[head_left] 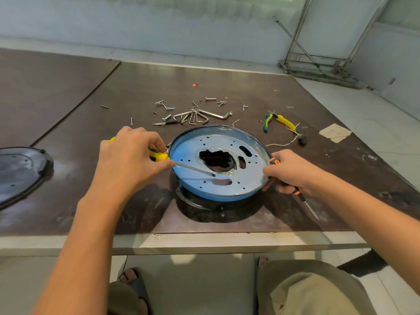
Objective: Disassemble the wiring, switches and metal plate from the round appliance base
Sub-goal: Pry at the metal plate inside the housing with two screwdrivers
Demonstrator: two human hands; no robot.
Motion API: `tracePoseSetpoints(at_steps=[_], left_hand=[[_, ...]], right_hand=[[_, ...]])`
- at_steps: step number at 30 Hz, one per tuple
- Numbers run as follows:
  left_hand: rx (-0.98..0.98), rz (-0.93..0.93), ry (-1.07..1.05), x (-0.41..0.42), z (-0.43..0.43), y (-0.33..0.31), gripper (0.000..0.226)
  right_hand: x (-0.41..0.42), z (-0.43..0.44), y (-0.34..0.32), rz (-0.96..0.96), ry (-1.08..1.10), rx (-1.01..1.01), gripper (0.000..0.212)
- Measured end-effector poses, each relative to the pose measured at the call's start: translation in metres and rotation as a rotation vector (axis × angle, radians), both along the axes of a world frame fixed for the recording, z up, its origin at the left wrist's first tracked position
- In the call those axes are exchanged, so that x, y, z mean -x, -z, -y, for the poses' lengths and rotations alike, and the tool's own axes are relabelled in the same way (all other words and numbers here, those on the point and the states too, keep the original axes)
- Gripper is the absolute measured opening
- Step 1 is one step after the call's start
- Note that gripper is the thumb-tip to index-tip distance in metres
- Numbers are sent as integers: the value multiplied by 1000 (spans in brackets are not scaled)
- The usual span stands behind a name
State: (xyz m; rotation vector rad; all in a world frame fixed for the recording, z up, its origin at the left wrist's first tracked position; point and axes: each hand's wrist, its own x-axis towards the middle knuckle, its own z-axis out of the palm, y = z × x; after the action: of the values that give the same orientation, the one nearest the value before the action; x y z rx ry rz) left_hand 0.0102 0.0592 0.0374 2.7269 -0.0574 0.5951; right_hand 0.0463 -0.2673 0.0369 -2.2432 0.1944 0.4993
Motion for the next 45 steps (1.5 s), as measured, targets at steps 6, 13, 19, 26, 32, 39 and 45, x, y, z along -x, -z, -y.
tracePoseSetpoints(at_steps=[6, 13, 19, 26, 32, 39, 45], left_hand=[[16, 22, 13, 2, -9, -2, 30], [30, 32, 35, 1, -12, -6, 28], [20, 2, 114, 4, -7, -9, 27], [23, -40, 173, 5, -1, -10, 28], [25, -69, 224, 7, -7, -16, 26], [-3, -44, 190, 11, -17, -22, 25], [-25, -28, 204, 13, -18, -25, 24]], right_hand=[[-37, 3, -2, 41, -139, 82, 21], [-76, 13, -7, 59, -306, 168, 27], [-104, 9, -10, 117, -436, 343, 31], [-121, -2, -9, 208, -530, 461, 31], [-115, -11, -21, 295, -616, 706, 49], [-71, -35, -66, 643, -307, 46, 23], [-15, -79, -66, 417, -264, -706, 18]])
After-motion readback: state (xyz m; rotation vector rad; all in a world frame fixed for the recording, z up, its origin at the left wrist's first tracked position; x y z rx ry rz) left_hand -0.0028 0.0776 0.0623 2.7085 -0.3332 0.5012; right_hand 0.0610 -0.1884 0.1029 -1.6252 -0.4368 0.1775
